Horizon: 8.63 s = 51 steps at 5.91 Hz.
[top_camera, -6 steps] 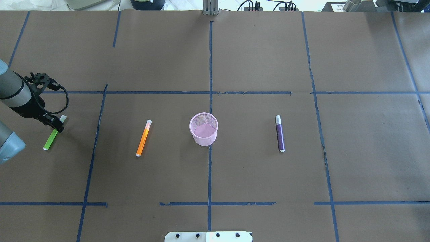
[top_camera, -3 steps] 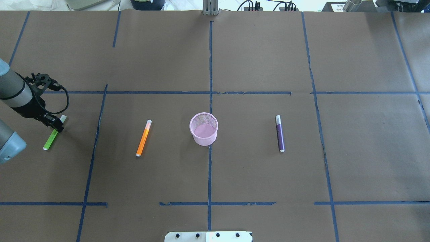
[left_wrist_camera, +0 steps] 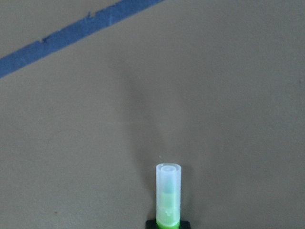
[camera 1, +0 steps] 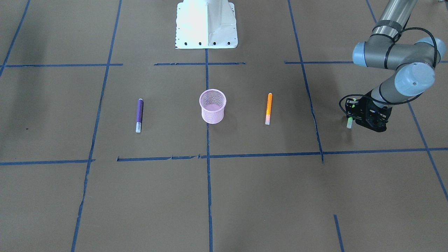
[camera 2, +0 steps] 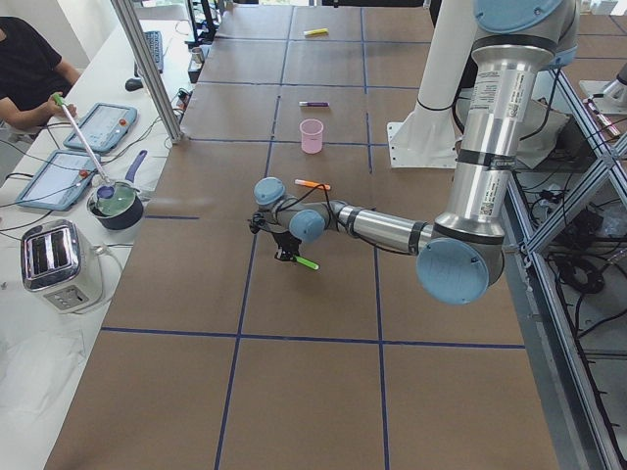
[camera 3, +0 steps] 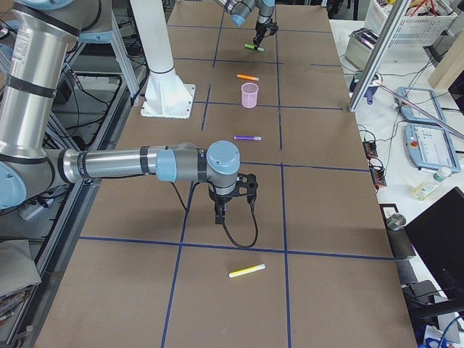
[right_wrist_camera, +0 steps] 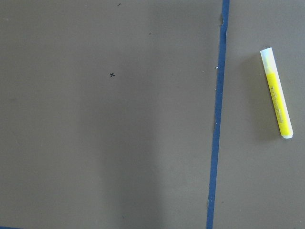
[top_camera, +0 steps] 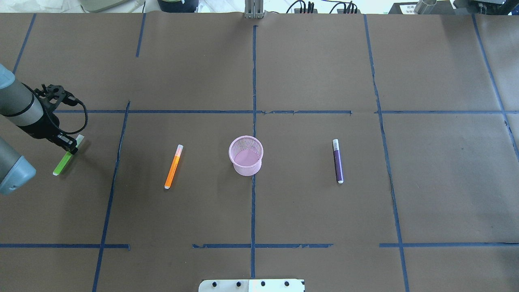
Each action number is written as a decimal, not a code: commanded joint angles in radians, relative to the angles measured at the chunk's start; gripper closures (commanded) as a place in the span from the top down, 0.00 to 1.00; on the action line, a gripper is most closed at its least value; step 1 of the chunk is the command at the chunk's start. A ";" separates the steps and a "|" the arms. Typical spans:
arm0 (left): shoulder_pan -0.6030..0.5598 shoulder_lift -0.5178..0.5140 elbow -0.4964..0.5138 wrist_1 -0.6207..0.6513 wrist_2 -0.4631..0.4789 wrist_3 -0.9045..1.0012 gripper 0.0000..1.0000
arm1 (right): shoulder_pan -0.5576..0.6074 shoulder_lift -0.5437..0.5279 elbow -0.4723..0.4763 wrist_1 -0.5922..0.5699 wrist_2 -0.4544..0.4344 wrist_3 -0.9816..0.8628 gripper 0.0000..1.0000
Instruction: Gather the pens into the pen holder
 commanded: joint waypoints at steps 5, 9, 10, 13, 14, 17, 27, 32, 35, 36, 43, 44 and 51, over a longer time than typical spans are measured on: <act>0.323 -0.315 -0.311 -0.080 0.387 -0.626 0.00 | 0.000 0.003 0.003 0.001 -0.002 0.000 1.00; 0.586 -0.380 -0.240 -0.298 1.010 -0.773 0.02 | 0.000 0.010 0.003 0.003 -0.002 0.000 1.00; 0.590 -0.388 -0.205 -0.304 1.057 -0.770 0.05 | 0.000 0.010 0.006 0.003 -0.002 0.000 1.00; 0.590 -0.404 -0.173 -0.304 1.058 -0.762 0.68 | -0.005 0.010 0.013 0.004 -0.002 0.011 1.00; 0.590 -0.402 -0.189 -0.303 1.050 -0.756 0.73 | -0.014 0.010 0.009 0.013 0.000 0.012 1.00; 0.541 -0.314 -0.229 -0.278 0.832 -0.751 0.74 | -0.014 0.013 -0.154 0.141 -0.089 0.000 0.99; 0.376 -0.134 -0.321 -0.281 0.534 -0.751 0.74 | -0.084 0.384 -0.857 0.421 -0.087 -0.150 0.77; 0.370 -0.134 -0.321 -0.284 0.531 -0.751 0.74 | -0.086 0.381 -0.877 0.421 -0.092 -0.153 0.25; 0.370 -0.134 -0.338 -0.284 0.531 -0.751 0.74 | -0.083 0.366 -0.751 0.423 -0.063 -0.143 0.00; 0.372 -0.132 -0.347 -0.284 0.533 -0.751 0.74 | -0.086 0.317 -0.565 0.411 -0.061 -0.118 0.00; 0.372 -0.130 -0.331 -0.280 0.530 -0.732 0.75 | -0.479 0.426 0.072 0.467 -0.217 0.938 0.00; 0.372 -0.123 -0.331 -0.278 0.528 -0.681 0.75 | -0.624 0.550 0.077 0.466 -0.415 1.174 0.00; 0.382 -0.134 -0.295 -0.123 0.501 -0.626 0.75 | -1.233 0.871 -0.189 0.466 -1.615 1.422 0.01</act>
